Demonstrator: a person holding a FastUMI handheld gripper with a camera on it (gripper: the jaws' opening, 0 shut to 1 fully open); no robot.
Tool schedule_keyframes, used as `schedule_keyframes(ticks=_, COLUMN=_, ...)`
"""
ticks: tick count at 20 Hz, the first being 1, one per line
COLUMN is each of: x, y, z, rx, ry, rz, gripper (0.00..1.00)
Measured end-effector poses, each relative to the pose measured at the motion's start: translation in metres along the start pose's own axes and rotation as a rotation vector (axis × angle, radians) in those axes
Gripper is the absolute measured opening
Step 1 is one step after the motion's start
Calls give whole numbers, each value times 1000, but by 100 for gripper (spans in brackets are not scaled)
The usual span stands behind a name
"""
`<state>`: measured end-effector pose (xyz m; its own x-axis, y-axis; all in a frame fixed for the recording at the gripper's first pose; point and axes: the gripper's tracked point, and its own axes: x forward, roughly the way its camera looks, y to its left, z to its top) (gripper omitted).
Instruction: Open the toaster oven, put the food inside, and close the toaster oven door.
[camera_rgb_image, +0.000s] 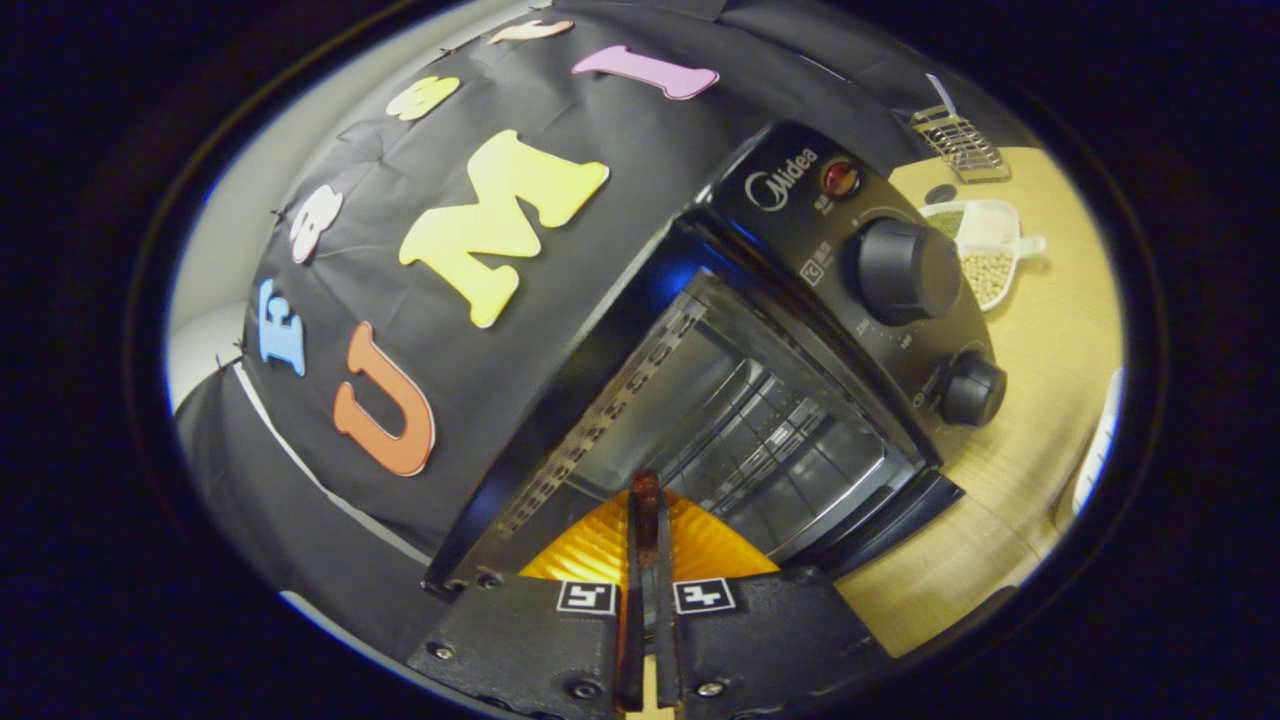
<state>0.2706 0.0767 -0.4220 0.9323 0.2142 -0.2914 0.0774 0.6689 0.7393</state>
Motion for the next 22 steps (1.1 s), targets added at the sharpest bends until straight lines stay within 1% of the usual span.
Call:
schedule_keyframes(ticks=1, x=3, y=-5, z=3, rx=-44, ry=-8, rz=-24, gripper=9)
schedule_keyframes(ticks=5, x=2, y=-29, z=-3, rx=-211, ry=39, rz=-163, gripper=15)
schedule_keyframes(ticks=6, x=1, y=-30, z=-6, rx=-239, ry=55, rz=-184, gripper=17)
schedule_keyframes(ticks=8, x=0, y=-28, z=-3, rx=-298, ry=62, rz=-195, gripper=17)
schedule_keyframes(ticks=9, x=0, y=-30, z=1, rx=-348, ry=61, rz=-216, gripper=17)
schedule_keyframes(ticks=11, x=-8, y=-38, z=15, rx=-471, ry=31, rz=-300, gripper=19)
schedule_keyframes(ticks=12, x=-11, y=-36, z=19, rx=-528, ry=14, rz=-322, gripper=17)
schedule_keyframes(ticks=13, x=-14, y=-33, z=24, rx=-571, ry=-6, rz=-327, gripper=19)
schedule_keyframes(ticks=15, x=-23, y=-29, z=32, rx=-634, ry=-36, rz=-321, gripper=36)
schedule_keyframes(ticks=16, x=-30, y=-27, z=33, rx=-647, ry=-42, rz=-318, gripper=50)
schedule_keyframes(ticks=17, x=-38, y=-25, z=32, rx=-655, ry=-40, rz=-316, gripper=55)
schedule_keyframes(ticks=18, x=-45, y=-21, z=31, rx=-662, ry=-34, rz=-311, gripper=68)
schedule_keyframes(ticks=20, x=-62, y=-12, z=31, rx=-688, ry=-47, rz=-309, gripper=81)
schedule_keyframes(ticks=22, x=-82, y=4, z=32, rx=-723, ry=-78, rz=-287, gripper=81)
